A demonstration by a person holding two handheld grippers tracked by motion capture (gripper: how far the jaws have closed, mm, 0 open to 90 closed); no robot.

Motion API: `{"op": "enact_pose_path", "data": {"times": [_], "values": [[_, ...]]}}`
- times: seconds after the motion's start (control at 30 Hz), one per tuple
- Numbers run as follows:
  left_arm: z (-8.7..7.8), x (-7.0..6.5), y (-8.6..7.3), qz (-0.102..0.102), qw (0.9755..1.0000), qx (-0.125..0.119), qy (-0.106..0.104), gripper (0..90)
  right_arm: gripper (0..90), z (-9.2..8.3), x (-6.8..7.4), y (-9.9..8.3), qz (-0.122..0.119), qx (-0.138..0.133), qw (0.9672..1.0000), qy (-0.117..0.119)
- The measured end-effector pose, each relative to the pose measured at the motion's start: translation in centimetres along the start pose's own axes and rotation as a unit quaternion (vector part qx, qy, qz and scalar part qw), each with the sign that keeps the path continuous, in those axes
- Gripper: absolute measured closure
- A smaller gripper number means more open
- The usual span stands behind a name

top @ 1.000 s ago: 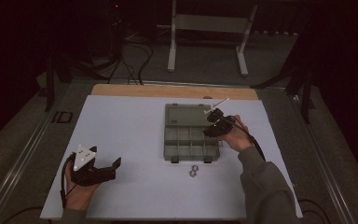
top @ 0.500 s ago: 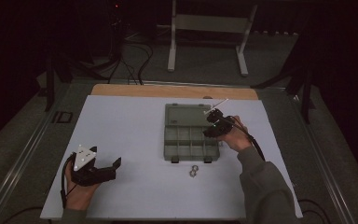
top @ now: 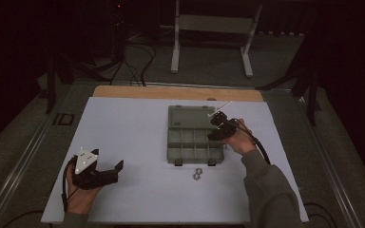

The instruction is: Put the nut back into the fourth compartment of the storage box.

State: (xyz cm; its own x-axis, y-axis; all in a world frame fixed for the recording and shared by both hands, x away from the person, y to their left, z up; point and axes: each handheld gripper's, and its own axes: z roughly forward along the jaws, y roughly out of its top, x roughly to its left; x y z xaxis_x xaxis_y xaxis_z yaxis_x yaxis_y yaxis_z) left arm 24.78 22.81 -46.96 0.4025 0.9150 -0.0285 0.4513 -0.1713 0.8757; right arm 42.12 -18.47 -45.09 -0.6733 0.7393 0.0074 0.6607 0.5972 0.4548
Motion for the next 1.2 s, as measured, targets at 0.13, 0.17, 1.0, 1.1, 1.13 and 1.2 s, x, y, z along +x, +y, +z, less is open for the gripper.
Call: {"op": "enact_pose_path", "data": {"times": [0.13, 0.17, 1.0, 1.1, 1.13, 1.2], "values": [[0.0, 0.0, 0.0, 0.0, 1.0, 0.0, 0.0, 4.5, 69.8, 0.1, 0.1, 0.0, 0.0, 0.002, 1.0, 0.001], [0.0, 0.0, 0.0, 0.0, 1.0, 0.0, 0.0, 4.5, 69.7, 0.1, 0.1, 0.0, 0.0, 0.002, 1.0, 0.001], [0.0, -0.1, 0.0, 0.001, 1.0, 0.0, -0.001, 4.4, 29.9, -2.1, 1.8, -2.7, 0.005, -0.064, 0.9978, 0.019], [0.1, -0.1, 0.0, 0.001, 1.0, 0.0, -0.001, 4.5, 28.5, -2.0, 2.2, -3.2, -0.002, -0.063, 0.9978, 0.018], [0.1, -0.1, 0.0, 0.001, 1.0, 0.0, -0.001, 4.4, 28.9, -2.0, 2.4, -3.4, -0.005, -0.066, 0.9977, 0.017], [0.1, -0.1, 0.0, 0.001, 1.0, 0.0, -0.001, 4.5, 29.1, -2.1, 2.8, -3.7, -0.01, -0.071, 0.9972, 0.02]]}}
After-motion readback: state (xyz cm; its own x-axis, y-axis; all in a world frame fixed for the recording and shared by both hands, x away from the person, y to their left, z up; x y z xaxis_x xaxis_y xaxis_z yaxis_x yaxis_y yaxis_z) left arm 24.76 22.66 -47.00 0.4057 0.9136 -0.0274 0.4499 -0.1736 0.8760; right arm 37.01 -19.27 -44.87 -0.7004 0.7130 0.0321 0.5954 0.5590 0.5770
